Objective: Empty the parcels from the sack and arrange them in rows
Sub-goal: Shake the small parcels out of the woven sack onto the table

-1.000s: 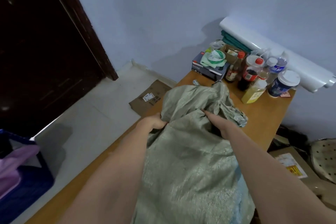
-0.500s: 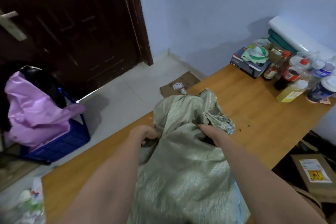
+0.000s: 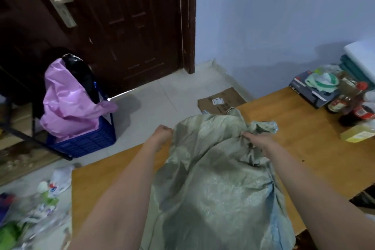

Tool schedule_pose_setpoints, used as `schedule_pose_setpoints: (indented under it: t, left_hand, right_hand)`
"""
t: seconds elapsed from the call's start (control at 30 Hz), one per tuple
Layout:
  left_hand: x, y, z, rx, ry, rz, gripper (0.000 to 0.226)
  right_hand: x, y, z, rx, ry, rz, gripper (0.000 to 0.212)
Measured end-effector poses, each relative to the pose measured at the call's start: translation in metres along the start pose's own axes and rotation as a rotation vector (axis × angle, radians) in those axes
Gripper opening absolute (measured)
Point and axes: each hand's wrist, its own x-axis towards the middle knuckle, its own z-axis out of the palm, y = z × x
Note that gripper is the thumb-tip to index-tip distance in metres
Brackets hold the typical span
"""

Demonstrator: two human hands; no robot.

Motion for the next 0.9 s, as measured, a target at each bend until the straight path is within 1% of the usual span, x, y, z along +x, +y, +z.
schedule_pose_setpoints:
  t: [0.03, 0.1, 0.13, 0.17, 0.2, 0.23, 0.33, 0.37, 0.47, 0.53, 0.6, 0.63, 0.67, 0.7, 0.77, 0.8, 0.87, 0.9]
  left_hand:
    - [0.003, 0.003, 0.002, -0.064, 0.006, 0.005, 0.023]
    - [0.015, 0.008, 0.009, -0.114, 0.007, 0.008, 0.046]
    - [0.02, 0.01, 0.013, -0.135, 0.001, 0.007, 0.053]
    - [0.025, 0.012, 0.017, -0.161, -0.013, -0.001, 0.058]
    - [0.029, 0.013, 0.021, -0.184, -0.033, -0.017, 0.064]
    - [0.035, 0.013, 0.025, -0.208, -0.054, -0.032, 0.07]
    - [0.048, 0.008, 0.035, -0.229, -0.085, -0.101, 0.087]
    - [0.051, 0.006, 0.038, -0.231, -0.094, -0.125, 0.093]
    - [0.054, 0.006, 0.042, -0.232, -0.13, -0.194, 0.107]
    - [0.067, 0.005, 0.044, -0.255, -0.146, -0.225, 0.122]
    - [0.098, -0.008, 0.047, -0.28, -0.154, -0.254, 0.139]
    - [0.109, -0.013, 0.05, -0.276, -0.166, -0.268, 0.142]
    - [0.114, -0.014, 0.052, -0.272, -0.188, -0.28, 0.139]
    - [0.113, -0.01, 0.053, -0.275, -0.214, -0.279, 0.131]
    - [0.101, 0.001, 0.055, -0.27, -0.261, -0.258, 0.104]
    - [0.095, 0.006, 0.056, -0.276, -0.27, -0.251, 0.093]
    - [0.088, 0.013, 0.058, -0.284, -0.275, -0.246, 0.077]
    - [0.086, 0.015, 0.058, -0.281, -0.28, -0.242, 0.071]
  right_hand:
    - [0.008, 0.001, -0.003, 0.036, -0.014, -0.002, 0.084]
    - [0.036, 0.009, -0.011, 0.085, -0.04, -0.019, 0.104]
    - [0.071, 0.023, -0.016, 0.091, -0.047, -0.02, 0.117]
    - [0.088, 0.03, -0.018, 0.101, -0.068, -0.007, 0.126]
    - [0.098, 0.035, -0.019, 0.109, -0.085, 0.015, 0.13]
    - [0.092, 0.033, -0.018, 0.121, -0.087, 0.028, 0.126]
    - [0.058, 0.017, -0.009, 0.17, -0.085, 0.067, 0.087]
    - [0.051, 0.014, -0.006, 0.177, -0.097, 0.073, 0.081]
    - [0.05, 0.01, 0.001, 0.197, -0.115, 0.071, 0.077]
    - [0.054, 0.009, 0.004, 0.202, -0.099, 0.059, 0.07]
    - [0.06, 0.01, 0.009, 0.202, -0.096, 0.045, 0.069]
    - [0.065, 0.01, 0.011, 0.204, -0.1, 0.035, 0.069]
    - [0.068, 0.009, 0.013, 0.2, -0.095, 0.023, 0.069]
    - [0.073, 0.009, 0.015, 0.182, -0.097, 0.007, 0.07]
    - [0.081, 0.01, 0.018, 0.129, -0.108, -0.001, 0.075]
    - [0.083, 0.01, 0.02, 0.112, -0.116, 0.008, 0.074]
    - [0.087, 0.012, 0.025, 0.087, -0.147, 0.029, 0.071]
    - [0.087, 0.011, 0.028, 0.065, -0.173, 0.042, 0.074]
